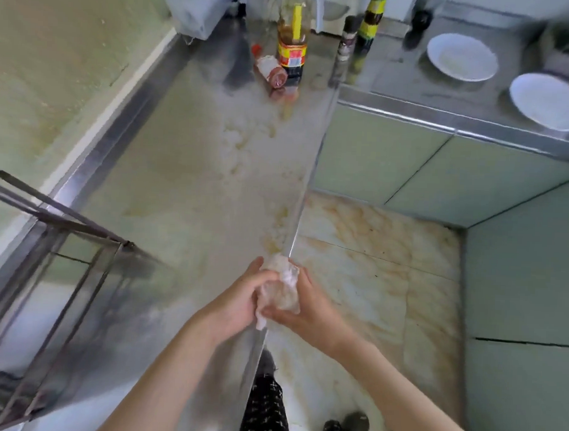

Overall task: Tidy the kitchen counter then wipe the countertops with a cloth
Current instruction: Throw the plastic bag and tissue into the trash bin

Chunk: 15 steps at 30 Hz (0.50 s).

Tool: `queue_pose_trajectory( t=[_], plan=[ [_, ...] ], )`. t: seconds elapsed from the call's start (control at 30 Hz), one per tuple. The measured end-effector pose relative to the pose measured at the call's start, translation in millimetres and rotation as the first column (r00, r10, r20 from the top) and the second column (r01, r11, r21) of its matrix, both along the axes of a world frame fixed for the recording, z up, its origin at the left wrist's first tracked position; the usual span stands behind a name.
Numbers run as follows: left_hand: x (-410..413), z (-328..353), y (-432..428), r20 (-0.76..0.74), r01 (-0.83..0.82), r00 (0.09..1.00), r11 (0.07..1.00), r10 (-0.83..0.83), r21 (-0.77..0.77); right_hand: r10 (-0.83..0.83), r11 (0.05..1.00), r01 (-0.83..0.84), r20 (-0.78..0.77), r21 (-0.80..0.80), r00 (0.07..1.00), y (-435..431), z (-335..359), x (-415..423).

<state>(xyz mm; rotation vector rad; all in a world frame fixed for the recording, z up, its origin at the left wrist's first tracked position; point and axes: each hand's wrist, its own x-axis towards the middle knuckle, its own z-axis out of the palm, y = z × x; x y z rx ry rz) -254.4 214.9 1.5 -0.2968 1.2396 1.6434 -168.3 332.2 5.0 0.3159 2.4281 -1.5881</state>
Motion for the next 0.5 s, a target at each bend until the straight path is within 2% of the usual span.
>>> queue_pose_trajectory(
  t=[0.13,0.2,0.27,0.33,0.37,0.5],
  plan=[
    [45,-6,69,-0.013,0.320,0.947,0.946,-0.321,-0.053,-0.173,0.974,0.169,0.016,0.154,0.985,55,-18,65],
    [76,-19,104,-0.074,0.568,0.807,0.804,-0.586,-0.178,-0.339,0.933,0.324,0.080,0.154,0.937,81,-36,111],
    [114,-33,142,-0.169,0.654,0.648,0.656,-0.743,-0.376,-0.521,0.853,0.501,0.208,0.143,0.828,107,-58,165],
    [155,-57,178,-0.301,0.598,0.539,0.609,-0.787,-0.521,-0.640,0.764,0.617,0.335,0.188,0.691,130,-88,226],
    [176,-71,194,-0.350,0.588,0.453,0.570,-0.820,-0.574,-0.683,0.718,0.664,0.393,0.208,0.616,139,-104,258],
    [254,-140,245,-0.380,0.681,0.033,0.299,-0.924,-0.668,-0.818,0.464,0.843,0.495,0.271,0.292,169,-176,374]
  ],
)
